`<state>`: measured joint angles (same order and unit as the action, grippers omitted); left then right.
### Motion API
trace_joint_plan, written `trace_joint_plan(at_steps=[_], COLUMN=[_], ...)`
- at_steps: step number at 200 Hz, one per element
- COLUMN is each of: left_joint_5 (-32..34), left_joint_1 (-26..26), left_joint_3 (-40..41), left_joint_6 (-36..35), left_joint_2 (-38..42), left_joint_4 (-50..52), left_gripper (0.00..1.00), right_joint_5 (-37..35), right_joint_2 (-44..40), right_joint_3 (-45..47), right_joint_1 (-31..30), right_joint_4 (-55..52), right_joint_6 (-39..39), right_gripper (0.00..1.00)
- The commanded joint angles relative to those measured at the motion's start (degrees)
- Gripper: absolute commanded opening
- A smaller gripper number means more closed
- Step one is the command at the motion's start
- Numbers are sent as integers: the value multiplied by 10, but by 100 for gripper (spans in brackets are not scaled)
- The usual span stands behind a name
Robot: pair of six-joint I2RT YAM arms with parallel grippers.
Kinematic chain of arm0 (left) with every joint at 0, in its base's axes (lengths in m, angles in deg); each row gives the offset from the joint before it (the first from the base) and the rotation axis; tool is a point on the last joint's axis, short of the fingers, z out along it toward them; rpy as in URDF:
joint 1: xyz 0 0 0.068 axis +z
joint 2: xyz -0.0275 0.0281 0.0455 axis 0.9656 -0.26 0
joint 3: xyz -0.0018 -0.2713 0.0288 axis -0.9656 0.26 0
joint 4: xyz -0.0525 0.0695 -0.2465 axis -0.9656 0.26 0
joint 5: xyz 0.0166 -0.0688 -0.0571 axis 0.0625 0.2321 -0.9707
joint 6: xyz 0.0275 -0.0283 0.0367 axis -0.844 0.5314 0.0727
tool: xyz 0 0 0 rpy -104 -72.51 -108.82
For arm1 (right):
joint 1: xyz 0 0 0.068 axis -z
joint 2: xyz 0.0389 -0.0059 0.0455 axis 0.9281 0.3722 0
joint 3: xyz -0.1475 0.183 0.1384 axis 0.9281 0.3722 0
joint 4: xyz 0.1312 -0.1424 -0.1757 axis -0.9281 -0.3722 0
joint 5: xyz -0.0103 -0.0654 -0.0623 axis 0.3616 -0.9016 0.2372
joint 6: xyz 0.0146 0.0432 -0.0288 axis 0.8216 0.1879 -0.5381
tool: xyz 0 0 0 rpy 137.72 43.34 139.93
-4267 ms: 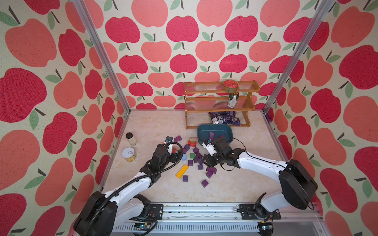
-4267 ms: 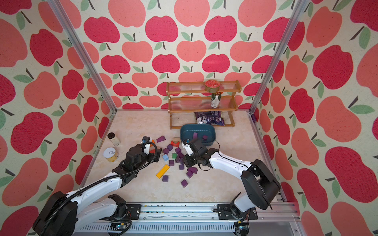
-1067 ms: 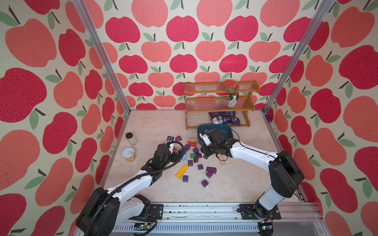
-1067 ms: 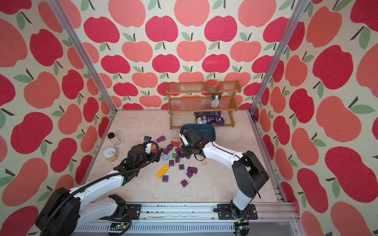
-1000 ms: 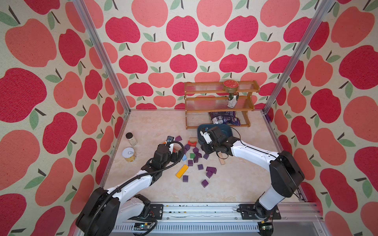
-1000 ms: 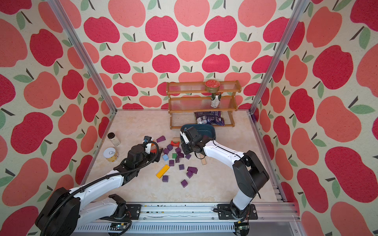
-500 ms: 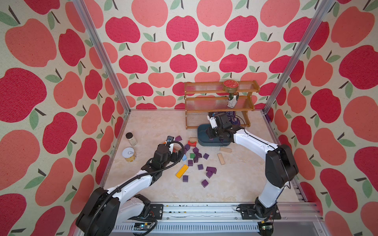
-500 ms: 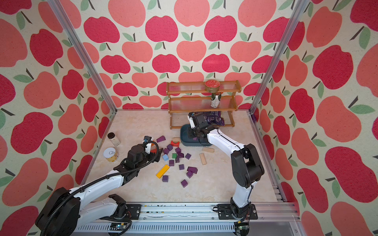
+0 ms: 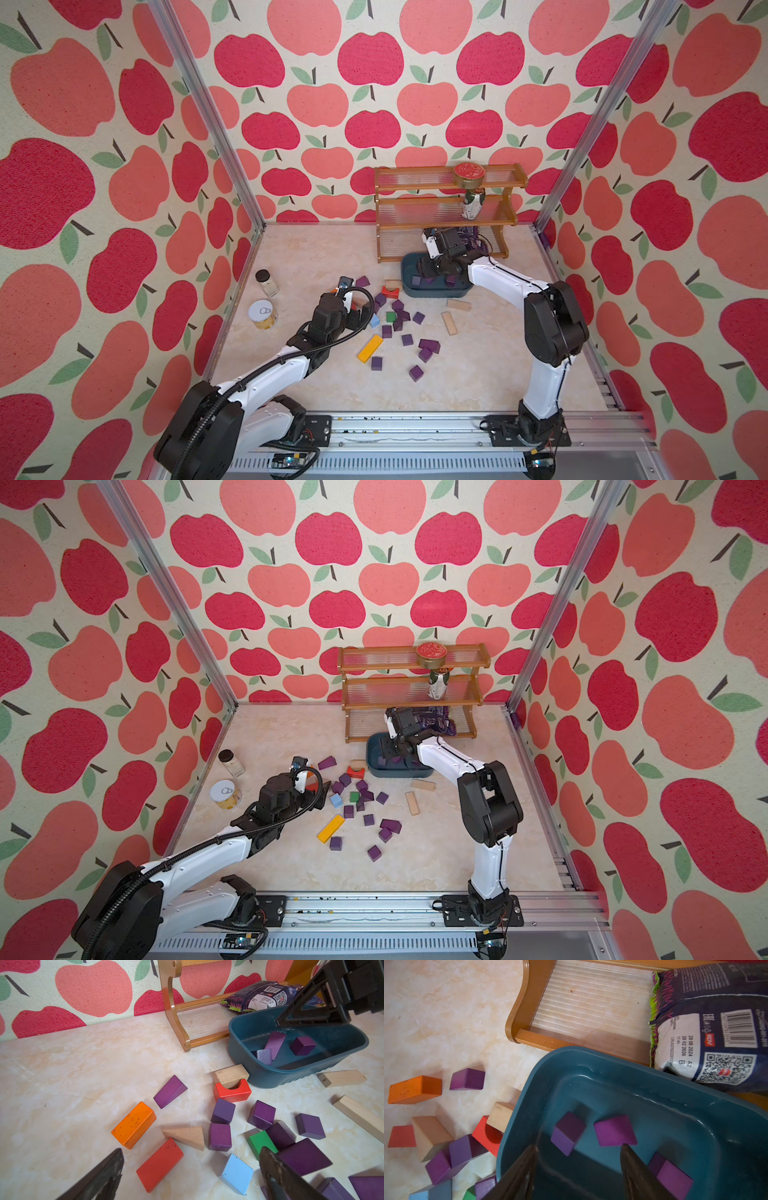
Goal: Pick purple bricks into the storage bin
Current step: Place the building block in the storage box, then pick up the building block from the center of the board.
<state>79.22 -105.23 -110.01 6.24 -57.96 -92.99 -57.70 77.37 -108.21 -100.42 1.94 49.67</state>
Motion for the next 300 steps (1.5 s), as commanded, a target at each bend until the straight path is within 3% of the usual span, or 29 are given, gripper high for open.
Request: trace_joint_plan(at_steps=[1,86,135,173,216,246,300], left_joint_5=[-6,-23,-31,-30,-32,-31,-29], left_joint_1=[-3,-3,-4,-4,-4,-4,-4], left_joint_3=[-15,-7,-9,-9,-11,-13,-14], left_joint_6=[3,-2,0,0,1,0,-2], left_joint_2=[-2,-8,-16,-14,-16,-21,-24], left_joint_4=[8,-13,-15,-14,-12,-11,-7], left_gripper=[99,99,99,99,99,99,99], right_joint_5=[-9,23,97,67,43,63,38], right_joint_2=[-29,-154,-249,-282,-263,-232,-174], right_joint_3=[18,127,229,275,304,315,333], right_joint_1=[-1,-36,-74,-92,-98,-98,-98], right_joint_4=[15,-5,32,14,5,41,102], right_joint_6=[-16,-37,-52,-53,-48,-45,-63], right_gripper=[70,70,70,68,56,56,55])
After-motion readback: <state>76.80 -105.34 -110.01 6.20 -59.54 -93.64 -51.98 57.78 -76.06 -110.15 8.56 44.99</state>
